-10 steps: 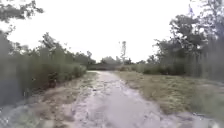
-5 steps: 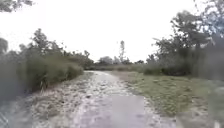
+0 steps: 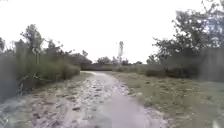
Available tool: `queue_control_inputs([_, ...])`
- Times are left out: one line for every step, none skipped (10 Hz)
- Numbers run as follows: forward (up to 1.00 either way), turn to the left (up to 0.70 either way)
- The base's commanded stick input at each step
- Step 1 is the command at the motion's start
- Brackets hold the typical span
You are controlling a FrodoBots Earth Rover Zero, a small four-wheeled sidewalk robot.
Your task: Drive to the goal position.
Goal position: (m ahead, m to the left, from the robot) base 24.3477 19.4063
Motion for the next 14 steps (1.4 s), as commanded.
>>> queue_control_inputs([1.0, 0.0])
queue_control_inputs([1.0, 0.0])
queue_control_inputs([1.0, 0.14])
queue_control_inputs([1.0, 0.18])
queue_control_inputs([1.0, 0.02])
queue_control_inputs([1.0, 0.0])
queue_control_inputs([1.0, 0.0])
queue_control_inputs([1.0, 0.0])
queue_control_inputs([1.0, 0.0])
queue_control_inputs([1.0, 0.0])
queue_control_inputs([1.0, 0.0])
queue_control_inputs([1.0, 0.0])
queue_control_inputs([1.0, 0.0])
queue_control_inputs([1.0, 0.0])
